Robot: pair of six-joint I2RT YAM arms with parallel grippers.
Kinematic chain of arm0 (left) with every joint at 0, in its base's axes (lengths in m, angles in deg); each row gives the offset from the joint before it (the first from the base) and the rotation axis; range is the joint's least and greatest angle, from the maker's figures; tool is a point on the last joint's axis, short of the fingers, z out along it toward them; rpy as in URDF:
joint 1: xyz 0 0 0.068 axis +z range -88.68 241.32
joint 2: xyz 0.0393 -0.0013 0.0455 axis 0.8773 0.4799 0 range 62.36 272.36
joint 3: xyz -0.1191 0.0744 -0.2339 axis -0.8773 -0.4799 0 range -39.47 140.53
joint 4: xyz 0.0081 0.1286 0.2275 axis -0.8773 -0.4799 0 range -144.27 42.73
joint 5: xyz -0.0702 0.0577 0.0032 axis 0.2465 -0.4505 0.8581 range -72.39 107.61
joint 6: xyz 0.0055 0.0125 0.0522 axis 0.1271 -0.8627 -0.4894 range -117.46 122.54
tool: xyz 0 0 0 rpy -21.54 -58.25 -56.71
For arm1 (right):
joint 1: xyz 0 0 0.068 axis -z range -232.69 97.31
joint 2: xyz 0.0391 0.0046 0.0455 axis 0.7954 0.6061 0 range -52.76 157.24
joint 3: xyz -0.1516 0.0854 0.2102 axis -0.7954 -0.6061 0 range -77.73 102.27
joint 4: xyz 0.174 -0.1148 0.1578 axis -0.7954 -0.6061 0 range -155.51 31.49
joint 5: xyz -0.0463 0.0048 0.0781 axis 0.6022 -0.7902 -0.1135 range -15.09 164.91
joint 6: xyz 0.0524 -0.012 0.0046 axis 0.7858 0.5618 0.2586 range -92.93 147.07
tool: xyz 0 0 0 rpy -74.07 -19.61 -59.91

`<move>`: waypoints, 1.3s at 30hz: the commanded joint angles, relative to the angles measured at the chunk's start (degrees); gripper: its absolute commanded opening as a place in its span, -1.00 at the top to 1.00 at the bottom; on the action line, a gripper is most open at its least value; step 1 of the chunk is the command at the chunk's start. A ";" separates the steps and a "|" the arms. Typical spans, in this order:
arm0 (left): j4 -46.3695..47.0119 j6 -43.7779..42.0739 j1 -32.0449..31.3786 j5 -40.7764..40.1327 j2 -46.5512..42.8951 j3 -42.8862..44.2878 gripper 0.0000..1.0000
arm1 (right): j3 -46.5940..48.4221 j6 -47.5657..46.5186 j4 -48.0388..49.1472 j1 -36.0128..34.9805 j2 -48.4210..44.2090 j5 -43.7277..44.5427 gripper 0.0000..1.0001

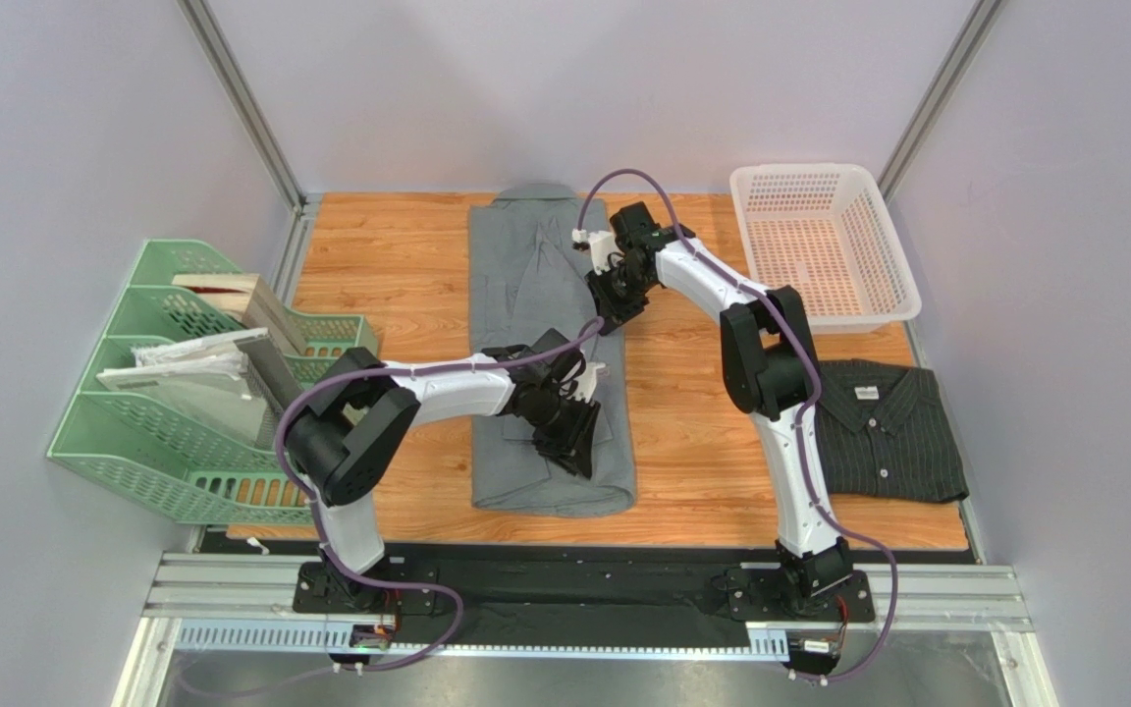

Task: Fold and stack the long sleeve shirts
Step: Fold the shirt

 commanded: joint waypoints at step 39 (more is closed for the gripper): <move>-8.11 -0.04 -2.11 -4.61 -0.91 1.63 0.77 | 2.24 -1.07 -1.05 0.01 1.66 0.98 0.71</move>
